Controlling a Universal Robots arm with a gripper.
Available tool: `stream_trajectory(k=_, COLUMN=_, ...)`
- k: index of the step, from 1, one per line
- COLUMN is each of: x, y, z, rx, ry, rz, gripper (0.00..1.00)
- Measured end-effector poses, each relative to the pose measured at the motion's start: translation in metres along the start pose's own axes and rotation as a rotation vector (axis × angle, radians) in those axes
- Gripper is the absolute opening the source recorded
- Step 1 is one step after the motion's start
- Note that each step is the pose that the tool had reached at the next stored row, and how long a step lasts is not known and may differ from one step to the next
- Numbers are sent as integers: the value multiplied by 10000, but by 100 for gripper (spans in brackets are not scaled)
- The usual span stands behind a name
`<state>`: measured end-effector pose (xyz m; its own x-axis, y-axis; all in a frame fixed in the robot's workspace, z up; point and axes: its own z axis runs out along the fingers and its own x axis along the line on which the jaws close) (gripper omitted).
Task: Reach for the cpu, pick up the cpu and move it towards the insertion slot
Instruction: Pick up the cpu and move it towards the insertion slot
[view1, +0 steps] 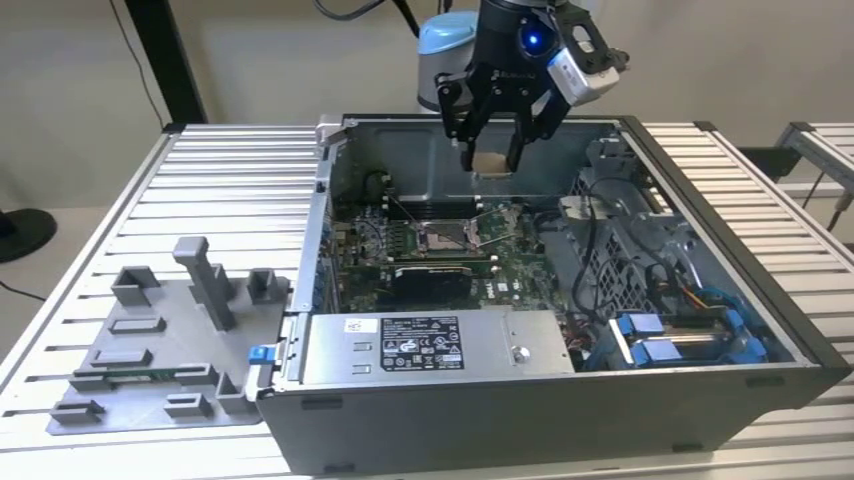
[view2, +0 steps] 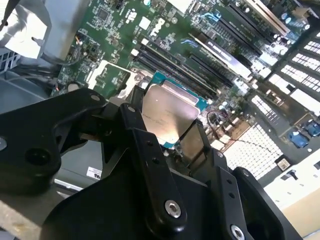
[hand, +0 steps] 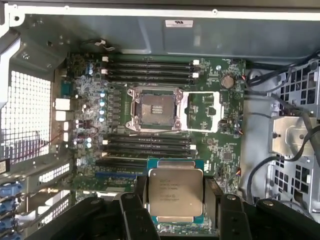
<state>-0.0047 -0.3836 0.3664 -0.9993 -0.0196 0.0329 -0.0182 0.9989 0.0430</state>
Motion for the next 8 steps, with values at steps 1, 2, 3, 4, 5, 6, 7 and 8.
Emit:
stream_trajectory(k=1, x=-1, y=34, z=8, rx=0, ry=0, rz=1, gripper=0)
stream_trajectory(k=2, x=-2, y=68, z=14, rx=0, ry=0, rz=1, gripper=0)
stream_trajectory(k=3, x=-3, y=100, z=21, rx=0, ry=0, rz=1, gripper=0)
stream_trajectory(k=4, x=-3, y=133, z=28, rx=0, ry=0, rz=2, gripper=0)
stream_trajectory(k=5, x=-3, y=169, z=35, rx=-1, ry=0, rz=2, gripper=0)
stream_trajectory(k=6, x=-1, y=206, z=42, rx=-1, ry=0, rz=1, gripper=0)
stream_trajectory(k=7, x=5, y=239, z=48, rx=0, ry=0, rz=1, gripper=0)
stream_trajectory(k=8, x=15, y=271, z=53, rx=1, ry=1, rz=2, gripper=0)
